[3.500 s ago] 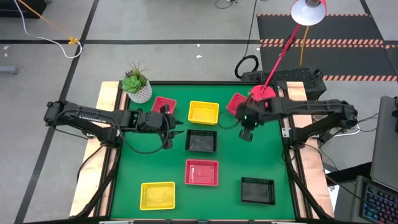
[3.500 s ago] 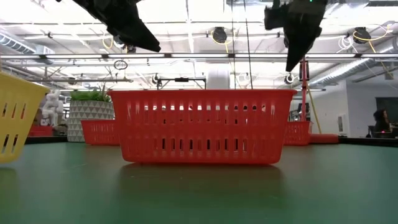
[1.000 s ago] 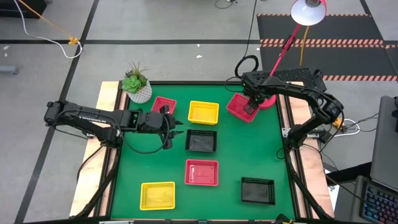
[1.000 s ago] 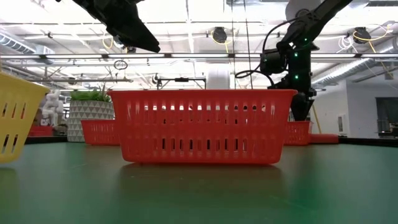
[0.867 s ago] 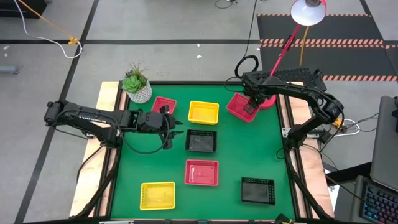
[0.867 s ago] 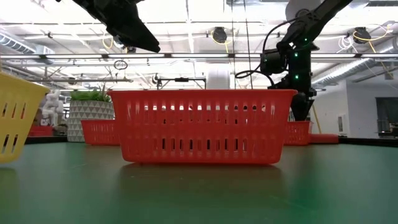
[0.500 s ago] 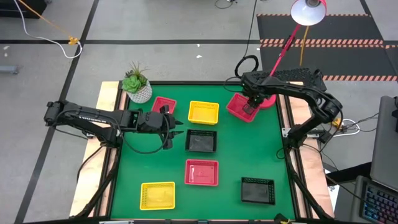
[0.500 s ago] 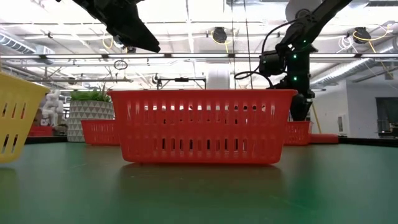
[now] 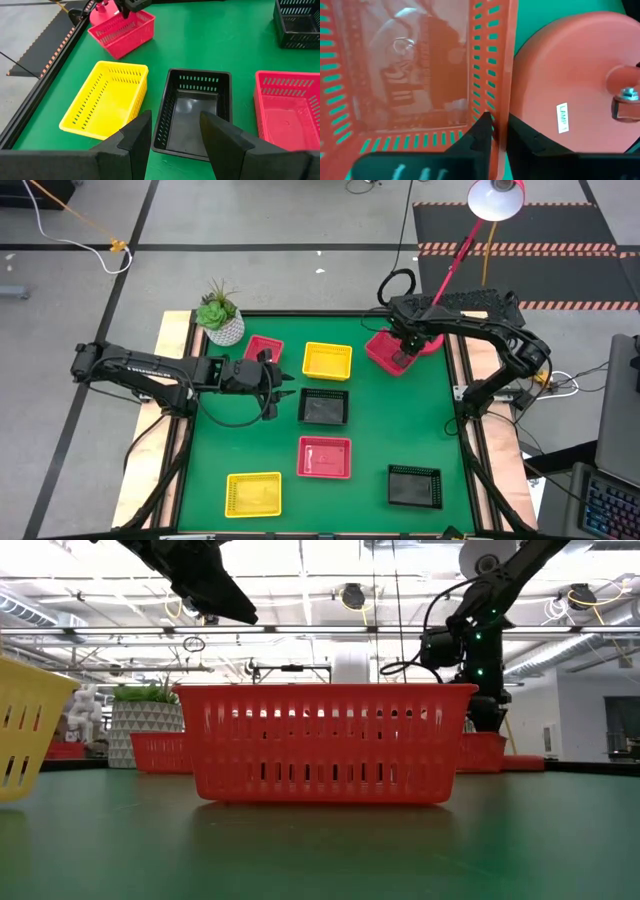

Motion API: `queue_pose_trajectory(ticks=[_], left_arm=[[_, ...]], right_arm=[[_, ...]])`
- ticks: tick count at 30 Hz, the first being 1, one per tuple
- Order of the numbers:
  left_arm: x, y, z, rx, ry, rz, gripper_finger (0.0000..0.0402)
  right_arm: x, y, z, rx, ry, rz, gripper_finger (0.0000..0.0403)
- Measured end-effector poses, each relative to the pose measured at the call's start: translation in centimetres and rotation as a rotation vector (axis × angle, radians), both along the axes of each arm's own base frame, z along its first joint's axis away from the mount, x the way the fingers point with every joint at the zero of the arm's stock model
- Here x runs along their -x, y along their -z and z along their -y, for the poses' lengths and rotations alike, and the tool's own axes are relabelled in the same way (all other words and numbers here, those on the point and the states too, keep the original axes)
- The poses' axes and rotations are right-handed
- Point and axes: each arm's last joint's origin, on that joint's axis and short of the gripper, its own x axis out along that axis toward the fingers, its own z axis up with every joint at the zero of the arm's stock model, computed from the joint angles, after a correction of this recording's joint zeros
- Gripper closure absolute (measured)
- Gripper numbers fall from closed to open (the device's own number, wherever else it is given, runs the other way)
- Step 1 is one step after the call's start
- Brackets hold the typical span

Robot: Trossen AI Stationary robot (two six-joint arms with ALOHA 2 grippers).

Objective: Stack baskets by color
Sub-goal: Stack the top right red basket on the bottom red basket

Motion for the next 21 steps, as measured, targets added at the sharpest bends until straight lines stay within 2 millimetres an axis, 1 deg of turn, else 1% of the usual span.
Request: queue_pose_trajectory(ticks=[3,7,11,14,17,21], left_arm=[[0.0,0.0,0.0,0.0,0.0,0.0,0.0231],[0.0,0.0,0.0,0.0,0.0,0.001,0.0231],[0.0,0.0,0.0,0.0,0.0,0.001,0.0231],[0.0,0.0,0.0,0.0,0.0,0.003,0.0231],[0.0,-0.1,0.0,-0.001,0.001,0.006,0.0231],[0.0,-0.1,0.0,-0.001,0.001,0.007,0.0231]], right_arm=[[0.4,0.6,-0.4,-0.018,0.001,-0.02,0.039],[0.5,0.4,-0.7,-0.014,-0.002,-0.013,0.0395],[0.7,-0.4,-1.3,-0.006,-0.01,0.012,0.0392],[0.9,-1.5,-2.0,-0.001,-0.014,0.054,0.0394],[1.1,-2.5,-2.9,-0.021,-0.011,0.097,0.0395],[1.5,-4.0,-4.6,-0.036,-0.008,0.147,0.0396]])
